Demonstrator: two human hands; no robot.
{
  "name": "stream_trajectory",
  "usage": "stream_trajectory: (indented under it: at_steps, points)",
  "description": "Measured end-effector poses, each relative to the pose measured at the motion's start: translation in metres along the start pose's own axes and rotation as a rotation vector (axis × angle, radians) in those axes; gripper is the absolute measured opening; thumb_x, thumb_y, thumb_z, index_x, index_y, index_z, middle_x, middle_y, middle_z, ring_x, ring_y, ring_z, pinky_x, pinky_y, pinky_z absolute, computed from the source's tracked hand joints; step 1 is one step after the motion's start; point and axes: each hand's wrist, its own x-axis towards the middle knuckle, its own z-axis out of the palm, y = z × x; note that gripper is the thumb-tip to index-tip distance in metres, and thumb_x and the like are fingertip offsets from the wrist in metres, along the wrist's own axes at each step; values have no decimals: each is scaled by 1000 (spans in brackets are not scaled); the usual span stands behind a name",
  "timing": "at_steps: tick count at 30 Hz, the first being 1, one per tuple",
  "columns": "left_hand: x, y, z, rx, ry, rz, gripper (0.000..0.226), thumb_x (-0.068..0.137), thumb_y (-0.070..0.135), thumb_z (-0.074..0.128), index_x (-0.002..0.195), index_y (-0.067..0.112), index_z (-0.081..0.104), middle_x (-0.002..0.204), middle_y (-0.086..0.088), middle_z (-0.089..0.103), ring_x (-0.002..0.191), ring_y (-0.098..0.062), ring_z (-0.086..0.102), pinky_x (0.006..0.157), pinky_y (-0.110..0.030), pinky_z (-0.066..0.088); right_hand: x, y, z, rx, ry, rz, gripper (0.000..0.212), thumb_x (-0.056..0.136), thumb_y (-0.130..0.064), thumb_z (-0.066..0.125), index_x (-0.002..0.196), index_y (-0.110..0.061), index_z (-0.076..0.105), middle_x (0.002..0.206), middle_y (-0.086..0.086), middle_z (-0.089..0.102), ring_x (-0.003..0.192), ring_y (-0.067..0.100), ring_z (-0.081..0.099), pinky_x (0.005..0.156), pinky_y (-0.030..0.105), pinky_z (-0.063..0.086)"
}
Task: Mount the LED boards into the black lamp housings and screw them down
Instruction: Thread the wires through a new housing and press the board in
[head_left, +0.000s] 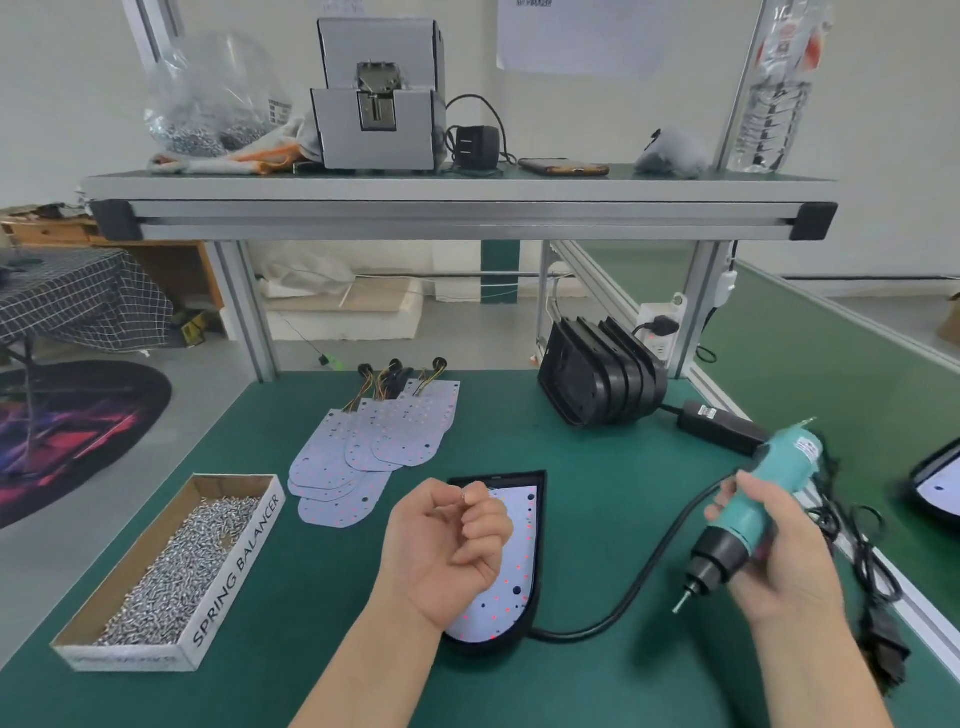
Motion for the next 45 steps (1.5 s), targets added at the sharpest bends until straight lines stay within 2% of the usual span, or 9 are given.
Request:
stream_trajectory:
  at_steps: [5, 8, 13, 17, 19, 24, 27, 36, 45]
  points:
    - [-1, -12, 4, 43, 39, 30, 16, 69, -4, 58, 73, 8, 49, 66, -2, 37, 44, -12, 36, 38, -15, 12, -23, 6, 34, 262, -195, 2, 38, 84, -48, 68, 102, -16, 69, 66, -4, 51, 56, 9, 39, 46, 17, 31]
    - [-3, -19, 4, 103, 16, 33, 31, 61, -13, 70, 71, 9, 51, 68, -3, 38, 44, -10, 37, 31, -14, 16, -34, 9, 60, 319, -245, -57, 34, 84, -40, 68, 110, -20, 69, 63, -4, 48, 59, 9, 39, 50, 20, 30]
    - [-4, -28, 1, 142, 66, 71, 25, 66, -7, 61, 74, 11, 46, 68, -3, 36, 42, -10, 38, 25, -14, 21, -50, 11, 97, 178, -331, -202, 33, 76, -12, 66, 110, -13, 64, 74, -3, 52, 60, 8, 48, 53, 18, 35]
    - [-4, -30, 2, 142, 99, 121, 27, 62, -7, 60, 78, 11, 47, 68, -4, 34, 42, -10, 37, 25, -14, 20, -56, 12, 116, 229, -247, -225, 34, 72, -11, 70, 102, -7, 54, 79, -1, 56, 61, 10, 52, 58, 20, 40]
    - [-5, -30, 3, 137, 116, 133, 25, 60, -8, 61, 81, 5, 54, 66, -6, 37, 42, -12, 39, 25, -14, 21, -56, 13, 121, 248, -193, -271, 12, 77, -7, 71, 85, -9, 62, 70, -2, 60, 58, 10, 56, 57, 19, 46]
    - [-7, -26, 1, 116, 207, 160, 17, 62, -7, 71, 78, -4, 67, 71, -14, 56, 48, -17, 55, 36, -12, 42, -62, 15, 127, 262, -66, -391, 41, 87, 0, 66, 55, -24, 69, 56, -7, 60, 53, 10, 55, 55, 19, 48]
    - [-8, -26, -3, 146, 229, 143, 12, 71, -2, 71, 81, -2, 65, 76, -15, 59, 50, -16, 54, 32, -15, 35, -64, 15, 128, 286, -17, -429, 38, 85, -2, 69, 56, -26, 68, 56, -9, 61, 53, 10, 55, 55, 19, 48]
    - [-4, -37, 0, 65, 196, 104, 14, 61, 0, 77, 71, -5, 70, 72, -13, 56, 47, -11, 48, 31, -13, 30, -63, 17, 128, 274, 80, -441, 23, 87, -5, 69, 77, -19, 55, 56, -10, 60, 53, 9, 55, 57, 20, 49]
    - [-6, -38, 3, 63, 208, 124, 24, 67, -1, 73, 88, -1, 61, 73, -15, 56, 46, -10, 48, 31, -12, 30, -63, 14, 128, 248, 109, -435, 20, 89, -5, 69, 85, -17, 53, 56, -11, 60, 53, 9, 55, 56, 20, 49]
